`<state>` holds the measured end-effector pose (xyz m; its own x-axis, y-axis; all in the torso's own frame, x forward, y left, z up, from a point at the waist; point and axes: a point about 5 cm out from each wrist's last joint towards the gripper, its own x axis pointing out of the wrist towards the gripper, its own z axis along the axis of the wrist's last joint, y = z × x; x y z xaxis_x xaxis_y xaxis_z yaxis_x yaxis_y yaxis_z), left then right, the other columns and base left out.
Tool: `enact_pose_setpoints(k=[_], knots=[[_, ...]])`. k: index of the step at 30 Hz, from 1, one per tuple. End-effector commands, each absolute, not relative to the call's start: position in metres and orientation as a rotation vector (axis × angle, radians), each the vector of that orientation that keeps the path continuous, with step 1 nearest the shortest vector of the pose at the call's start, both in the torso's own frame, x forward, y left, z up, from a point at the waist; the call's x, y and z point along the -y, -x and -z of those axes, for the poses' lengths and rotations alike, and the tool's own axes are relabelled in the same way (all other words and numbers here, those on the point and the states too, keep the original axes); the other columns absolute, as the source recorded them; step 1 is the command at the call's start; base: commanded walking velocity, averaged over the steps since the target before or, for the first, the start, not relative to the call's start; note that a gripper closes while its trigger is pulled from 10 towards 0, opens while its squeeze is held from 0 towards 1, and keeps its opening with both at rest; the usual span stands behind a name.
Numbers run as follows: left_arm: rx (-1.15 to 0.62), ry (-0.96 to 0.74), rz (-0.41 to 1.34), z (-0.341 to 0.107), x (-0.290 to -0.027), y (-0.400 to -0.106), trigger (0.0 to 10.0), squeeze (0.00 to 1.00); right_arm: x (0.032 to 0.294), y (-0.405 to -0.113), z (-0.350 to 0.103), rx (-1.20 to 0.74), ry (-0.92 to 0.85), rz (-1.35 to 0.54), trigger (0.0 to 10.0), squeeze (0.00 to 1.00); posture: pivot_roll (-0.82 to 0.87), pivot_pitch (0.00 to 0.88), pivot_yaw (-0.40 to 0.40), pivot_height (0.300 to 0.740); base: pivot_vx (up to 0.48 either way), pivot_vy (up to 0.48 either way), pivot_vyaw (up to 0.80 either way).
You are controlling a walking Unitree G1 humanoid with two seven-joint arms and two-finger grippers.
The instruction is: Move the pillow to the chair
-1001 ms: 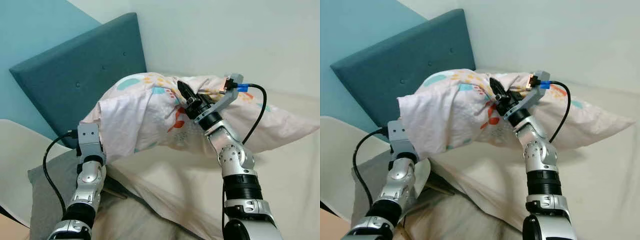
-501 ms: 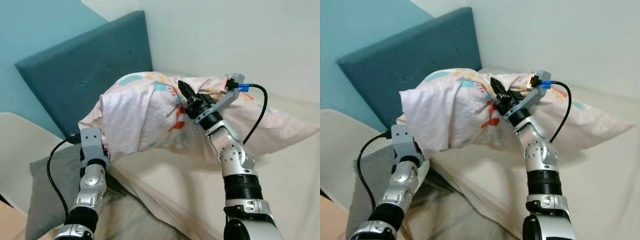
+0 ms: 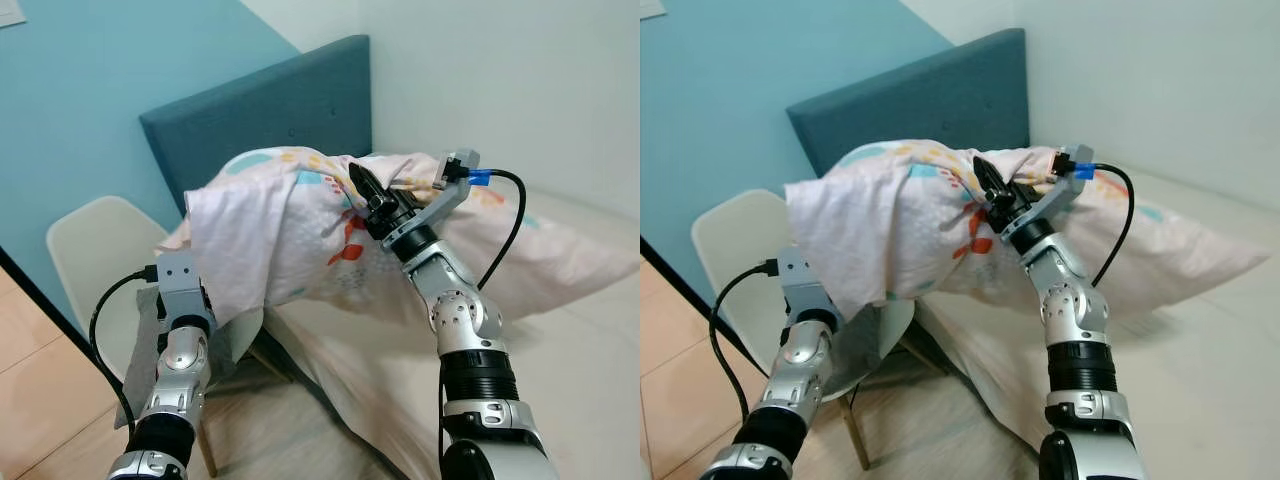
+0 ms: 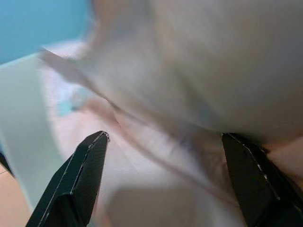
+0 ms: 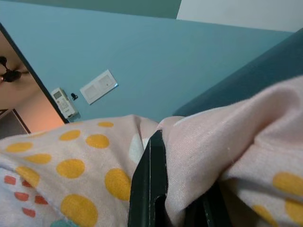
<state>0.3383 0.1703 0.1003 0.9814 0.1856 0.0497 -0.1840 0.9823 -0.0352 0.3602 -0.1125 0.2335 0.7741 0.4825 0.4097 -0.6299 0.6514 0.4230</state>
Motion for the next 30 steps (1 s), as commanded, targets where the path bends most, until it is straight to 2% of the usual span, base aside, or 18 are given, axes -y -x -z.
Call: enact_pose_setpoints(k=[1,6,30], knots=[[0.027,0.031,-0.167,-0.0963,-0.1675,-0.3366,10.0,0.00,0.1055,-0.3549,-0.2536,0.372,-0.565,-0.706,0.0,0.00,-0.26,0.000,0.073,0.738,0.000,-0.480,0.80],[0.032,0.034,-0.185,-0.0970,-0.1670,-0.3366,10.0,0.00,0.1054,-0.3548,-0.2536,0.372,-0.565,-0.708,0.0,0.00,-0.26,0.000,0.072,0.738,0.000,-0.480,0.80],[0.041,0.054,-0.165,-0.1013,-0.1639,-0.3386,10.0,0.00,0.1023,-0.3540,-0.2514,0.357,-0.568,-0.711,0.0,0.00,-0.26,0.000,0.080,0.738,0.000,0.000,0.80]])
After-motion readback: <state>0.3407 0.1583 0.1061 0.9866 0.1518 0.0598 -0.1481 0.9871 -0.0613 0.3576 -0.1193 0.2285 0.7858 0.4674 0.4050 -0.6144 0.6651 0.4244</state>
